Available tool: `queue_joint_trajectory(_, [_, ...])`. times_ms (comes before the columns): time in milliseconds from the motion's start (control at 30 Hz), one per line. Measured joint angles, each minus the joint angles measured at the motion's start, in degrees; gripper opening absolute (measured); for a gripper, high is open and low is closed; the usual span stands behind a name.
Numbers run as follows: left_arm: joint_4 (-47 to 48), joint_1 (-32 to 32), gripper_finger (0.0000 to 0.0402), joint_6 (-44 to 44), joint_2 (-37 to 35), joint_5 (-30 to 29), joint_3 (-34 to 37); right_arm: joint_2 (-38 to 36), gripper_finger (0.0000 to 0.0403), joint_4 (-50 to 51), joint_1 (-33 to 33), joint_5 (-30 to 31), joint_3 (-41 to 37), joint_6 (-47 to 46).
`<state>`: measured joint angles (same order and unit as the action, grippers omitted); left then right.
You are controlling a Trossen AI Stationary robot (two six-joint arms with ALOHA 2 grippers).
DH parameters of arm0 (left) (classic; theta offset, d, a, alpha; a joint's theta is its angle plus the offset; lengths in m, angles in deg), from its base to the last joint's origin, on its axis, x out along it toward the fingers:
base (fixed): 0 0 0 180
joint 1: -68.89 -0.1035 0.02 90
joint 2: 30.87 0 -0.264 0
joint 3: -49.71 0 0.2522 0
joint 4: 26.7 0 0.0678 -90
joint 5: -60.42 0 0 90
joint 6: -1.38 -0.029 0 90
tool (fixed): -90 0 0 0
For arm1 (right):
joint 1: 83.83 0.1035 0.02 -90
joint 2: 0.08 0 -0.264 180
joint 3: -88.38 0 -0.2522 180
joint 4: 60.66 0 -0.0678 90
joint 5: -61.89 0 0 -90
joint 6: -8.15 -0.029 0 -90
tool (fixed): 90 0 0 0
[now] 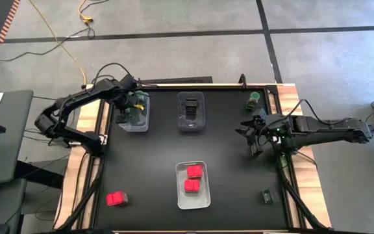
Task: Sort spices by type
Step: Put the bottom green seasoning bottle into the transparent bin, then put the top black seasoning can into the black bin
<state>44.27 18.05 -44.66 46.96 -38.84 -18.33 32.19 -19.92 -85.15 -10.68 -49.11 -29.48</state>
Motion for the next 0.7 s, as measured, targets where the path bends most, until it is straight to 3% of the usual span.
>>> queue_joint_trajectory(267, [0.4,0.0,0.0324,0.8,-2.1,-0.1,0.0,0.0,0.0299,0.0,0.0,0.0,0.0,-0.3])
queue_joint_trajectory(700, [0.8,0.0,0.0324,2.2,-13.6,-0.5,0.0,0.0,0.0299,0.0,0.0,0.0,0.0,-0.5])
